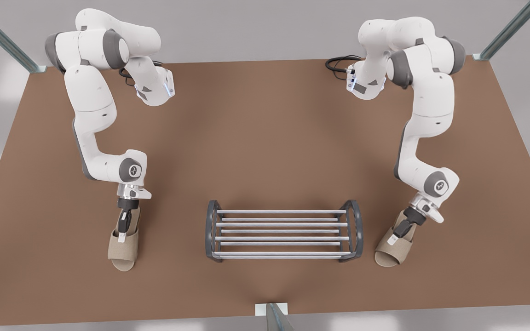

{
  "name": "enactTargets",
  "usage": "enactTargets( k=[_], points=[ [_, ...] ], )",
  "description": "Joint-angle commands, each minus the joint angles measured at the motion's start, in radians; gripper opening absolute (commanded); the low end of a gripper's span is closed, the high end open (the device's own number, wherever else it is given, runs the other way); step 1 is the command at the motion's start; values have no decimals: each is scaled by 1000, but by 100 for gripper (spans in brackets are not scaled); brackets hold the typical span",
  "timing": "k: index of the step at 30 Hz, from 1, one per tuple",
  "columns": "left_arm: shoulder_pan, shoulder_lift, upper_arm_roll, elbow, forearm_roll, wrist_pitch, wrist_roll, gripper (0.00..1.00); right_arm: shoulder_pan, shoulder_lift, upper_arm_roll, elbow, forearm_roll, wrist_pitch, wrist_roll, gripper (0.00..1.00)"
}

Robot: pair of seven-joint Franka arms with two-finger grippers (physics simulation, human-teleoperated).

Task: Place the right shoe on the shoe rack with the right arm, and place the left shoe on the shoe rack with the left arm

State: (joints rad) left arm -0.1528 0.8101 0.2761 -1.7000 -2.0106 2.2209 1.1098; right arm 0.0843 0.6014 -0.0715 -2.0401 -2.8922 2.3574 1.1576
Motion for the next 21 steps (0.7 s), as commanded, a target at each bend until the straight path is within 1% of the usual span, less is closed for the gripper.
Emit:
enactTargets(
  k=[1,3,5,6,7,8,9,10,11,12,13,14,15,16,17,19,20,21],
  points=[
    [-1,3,-2,2,1,25,-21,60,0,-24,1,1,-6,-3,28,21],
    [-1,3,-2,2,1,25,-21,49,17,-116,6,1,-6,35,-27,21],
    [-1,3,-2,2,1,25,-21,42,29,-204,9,3,13,137,-22,21],
    [-1,0,-2,2,1,25,-19,40,55,-245,10,1,49,178,-12,21],
    [-1,-2,-2,2,1,25,-21,37,97,-311,10,-8,177,245,-15,21],
    [-1,-5,-2,2,1,25,-21,32,109,-393,36,-5,189,327,-16,21],
    [-1,-9,-2,2,1,25,-24,29,107,-430,127,-2,287,376,-25,21],
    [-2,-14,0,2,3,25,-48,25,107,-442,200,15,352,379,-44,21],
    [-2,-22,0,0,3,25,-56,21,109,-457,262,32,461,390,-64,21],
    [-2,-31,0,0,4,26,-61,21,109,-480,299,55,557,390,-142,21],
    [-2,-58,2,-1,42,42,-111,21,109,-497,323,54,577,390,-165,21],
    [-10,-112,2,0,206,89,-263,21,144,-512,328,54,634,390,-165,21],
    [-11,-158,5,-4,323,91,-376,21,160,-515,328,55,659,390,-170,21],
    [-13,-201,6,-7,406,92,-481,21,161,-522,329,58,674,390,-170,21],
    [-13,-242,6,-9,496,91,-583,21,201,-512,329,74,700,387,-177,21],
    [-51,-334,6,-6,661,91,-841,21,267,-451,328,136,771,375,-187,21],
    [-76,-370,6,0,743,91,-965,21,287,-393,328,198,780,373,-185,21],
    [-97,-387,6,3,783,91,-1036,21,324,-351,325,244,811,343,-187,21]
  ],
)
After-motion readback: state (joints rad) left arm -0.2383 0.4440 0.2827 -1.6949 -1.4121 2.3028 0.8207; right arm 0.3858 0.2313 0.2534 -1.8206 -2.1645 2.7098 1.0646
